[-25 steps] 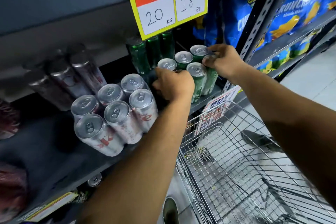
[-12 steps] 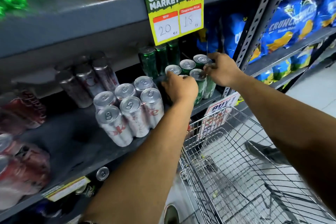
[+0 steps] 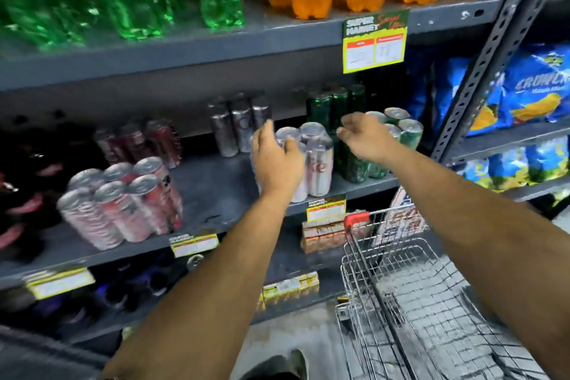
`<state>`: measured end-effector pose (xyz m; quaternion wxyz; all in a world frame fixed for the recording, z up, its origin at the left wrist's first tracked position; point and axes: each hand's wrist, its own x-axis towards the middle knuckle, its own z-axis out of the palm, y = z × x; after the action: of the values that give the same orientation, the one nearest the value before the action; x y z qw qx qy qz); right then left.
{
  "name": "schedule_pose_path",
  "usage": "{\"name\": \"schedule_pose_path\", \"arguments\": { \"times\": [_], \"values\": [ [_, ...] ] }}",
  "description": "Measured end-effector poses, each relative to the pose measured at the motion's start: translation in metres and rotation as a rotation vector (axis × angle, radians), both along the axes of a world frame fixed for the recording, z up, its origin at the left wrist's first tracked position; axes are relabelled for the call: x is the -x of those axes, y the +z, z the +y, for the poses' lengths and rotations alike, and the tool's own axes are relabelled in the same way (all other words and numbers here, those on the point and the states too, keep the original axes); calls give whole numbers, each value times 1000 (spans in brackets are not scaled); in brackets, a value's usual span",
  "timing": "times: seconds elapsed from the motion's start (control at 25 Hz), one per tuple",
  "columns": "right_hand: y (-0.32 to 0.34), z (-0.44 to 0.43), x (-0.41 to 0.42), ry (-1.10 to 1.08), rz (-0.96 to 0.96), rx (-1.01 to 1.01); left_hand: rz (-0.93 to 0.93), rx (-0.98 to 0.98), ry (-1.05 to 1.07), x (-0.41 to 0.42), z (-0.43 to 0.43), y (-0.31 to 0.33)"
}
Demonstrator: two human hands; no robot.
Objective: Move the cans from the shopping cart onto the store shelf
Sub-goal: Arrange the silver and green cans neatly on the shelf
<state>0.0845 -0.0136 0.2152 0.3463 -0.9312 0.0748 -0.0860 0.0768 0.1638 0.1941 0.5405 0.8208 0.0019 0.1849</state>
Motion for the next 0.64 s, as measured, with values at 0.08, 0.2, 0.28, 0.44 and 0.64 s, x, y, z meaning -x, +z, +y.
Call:
{"name": "schedule_pose_path", "arguments": {
  "times": [0.08, 0.2, 0.28, 0.44, 0.64],
  "values": [
    [-7, 16, -1, 36, 54, -11, 127, 62, 75, -3, 26, -8],
    [-11, 28, -4, 30, 50, 12, 384, 239, 25, -12, 49, -21],
    [-15, 32, -8, -10, 27, -16, 544, 235, -87, -19, 56, -33],
    [-31, 33, -17, -61, 79, -87, 586, 250, -135, -28, 54, -47],
    [-56, 36, -25, -127, 65, -300, 462, 432, -173, -43, 61, -54]
  ]
}}
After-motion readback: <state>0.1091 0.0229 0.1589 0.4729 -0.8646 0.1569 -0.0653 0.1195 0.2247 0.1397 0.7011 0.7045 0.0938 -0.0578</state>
